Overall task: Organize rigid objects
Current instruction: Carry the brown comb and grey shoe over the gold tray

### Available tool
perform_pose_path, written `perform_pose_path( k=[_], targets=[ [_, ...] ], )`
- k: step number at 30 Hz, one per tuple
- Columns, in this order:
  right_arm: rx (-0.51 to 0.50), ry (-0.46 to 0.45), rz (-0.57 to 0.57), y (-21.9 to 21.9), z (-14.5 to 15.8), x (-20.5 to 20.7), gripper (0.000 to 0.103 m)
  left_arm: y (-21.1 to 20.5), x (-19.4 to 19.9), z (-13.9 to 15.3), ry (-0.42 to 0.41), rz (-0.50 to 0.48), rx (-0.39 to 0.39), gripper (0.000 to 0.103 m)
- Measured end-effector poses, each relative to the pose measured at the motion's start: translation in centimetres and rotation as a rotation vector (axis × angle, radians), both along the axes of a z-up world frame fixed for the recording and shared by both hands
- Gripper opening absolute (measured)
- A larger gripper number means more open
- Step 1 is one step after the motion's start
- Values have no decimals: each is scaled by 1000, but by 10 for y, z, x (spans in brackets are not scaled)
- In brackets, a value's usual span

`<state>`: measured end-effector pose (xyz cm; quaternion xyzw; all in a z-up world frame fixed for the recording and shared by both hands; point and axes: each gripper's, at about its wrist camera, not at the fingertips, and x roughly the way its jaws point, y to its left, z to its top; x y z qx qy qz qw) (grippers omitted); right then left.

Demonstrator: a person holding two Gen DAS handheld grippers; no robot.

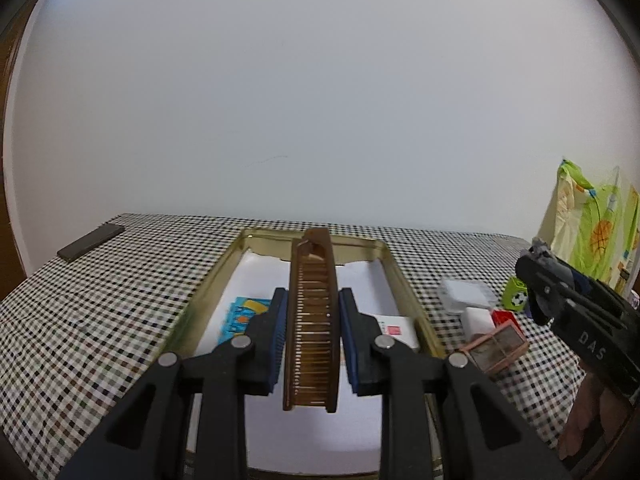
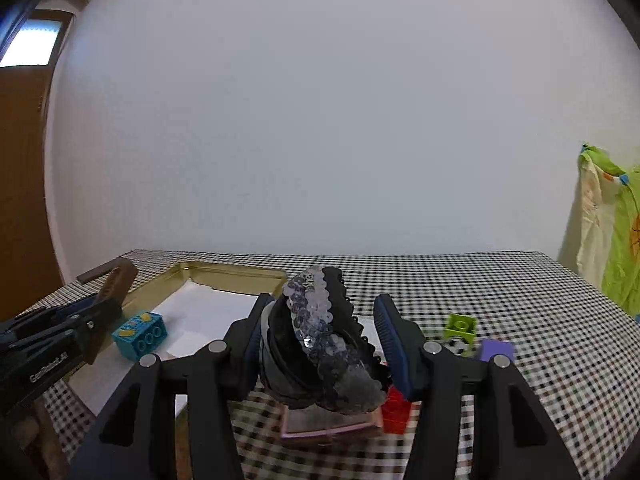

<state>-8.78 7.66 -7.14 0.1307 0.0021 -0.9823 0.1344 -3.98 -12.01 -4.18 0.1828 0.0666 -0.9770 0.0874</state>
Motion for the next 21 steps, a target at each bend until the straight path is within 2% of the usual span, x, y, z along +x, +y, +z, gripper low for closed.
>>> perform_pose_path(
  k=[9,21],
  targets=[
    [24,11,47,-15,0,4,54,1,2,-1,-5,31,-17,23],
    [31,10,94,-28,0,13,54,-4,4,0,-11,39,4,23]
  ],
)
